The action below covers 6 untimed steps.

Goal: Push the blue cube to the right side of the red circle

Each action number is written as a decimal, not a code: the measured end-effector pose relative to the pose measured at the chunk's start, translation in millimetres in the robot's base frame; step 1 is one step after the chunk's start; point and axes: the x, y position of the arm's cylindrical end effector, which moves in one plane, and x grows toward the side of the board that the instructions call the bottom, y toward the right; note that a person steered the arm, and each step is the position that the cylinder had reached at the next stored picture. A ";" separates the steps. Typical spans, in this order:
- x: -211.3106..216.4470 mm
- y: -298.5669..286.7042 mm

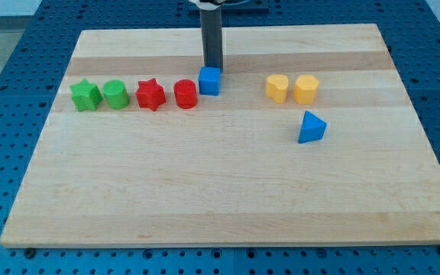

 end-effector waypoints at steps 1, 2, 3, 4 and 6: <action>-18.9 -0.1; -25.4 -11.1; -17.7 -30.8; -8.5 -47.4; 6.7 -70.1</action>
